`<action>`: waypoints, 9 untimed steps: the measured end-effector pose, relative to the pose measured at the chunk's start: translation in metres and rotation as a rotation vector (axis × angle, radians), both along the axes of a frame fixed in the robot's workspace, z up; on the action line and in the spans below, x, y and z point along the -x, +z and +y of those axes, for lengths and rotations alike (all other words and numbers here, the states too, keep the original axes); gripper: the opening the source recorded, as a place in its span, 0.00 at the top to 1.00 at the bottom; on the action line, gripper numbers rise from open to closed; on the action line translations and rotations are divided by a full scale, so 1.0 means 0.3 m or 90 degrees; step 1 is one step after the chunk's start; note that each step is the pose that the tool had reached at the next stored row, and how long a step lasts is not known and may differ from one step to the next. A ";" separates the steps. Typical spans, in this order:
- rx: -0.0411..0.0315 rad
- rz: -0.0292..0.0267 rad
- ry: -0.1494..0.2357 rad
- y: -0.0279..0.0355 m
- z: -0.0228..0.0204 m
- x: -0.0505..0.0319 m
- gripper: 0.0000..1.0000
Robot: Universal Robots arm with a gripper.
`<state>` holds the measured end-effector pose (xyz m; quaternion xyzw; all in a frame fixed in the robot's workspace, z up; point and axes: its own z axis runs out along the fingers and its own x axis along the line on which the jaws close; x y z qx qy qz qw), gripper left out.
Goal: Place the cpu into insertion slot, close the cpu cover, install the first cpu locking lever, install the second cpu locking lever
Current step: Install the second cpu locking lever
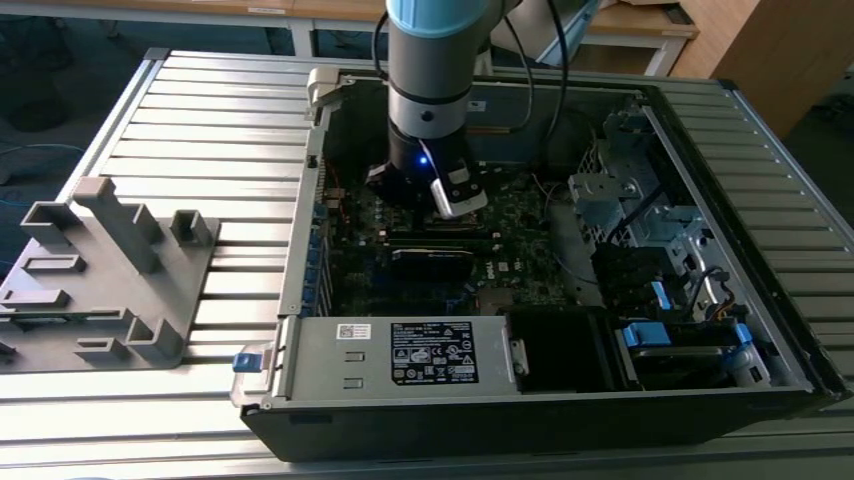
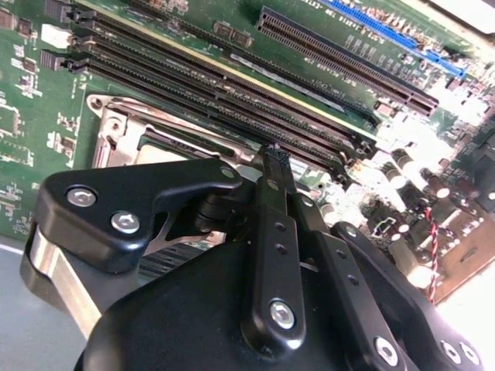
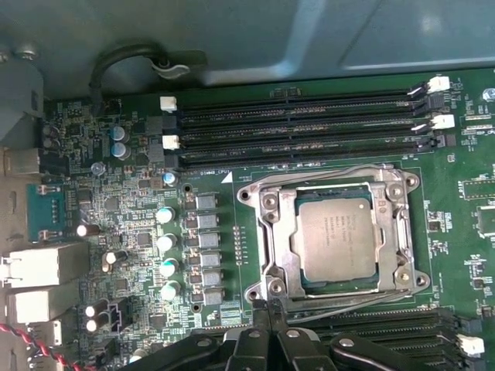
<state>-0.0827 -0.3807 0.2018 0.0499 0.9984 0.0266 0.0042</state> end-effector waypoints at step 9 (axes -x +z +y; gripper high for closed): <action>-0.0036 0.0000 0.000 -0.003 0.000 0.001 0.89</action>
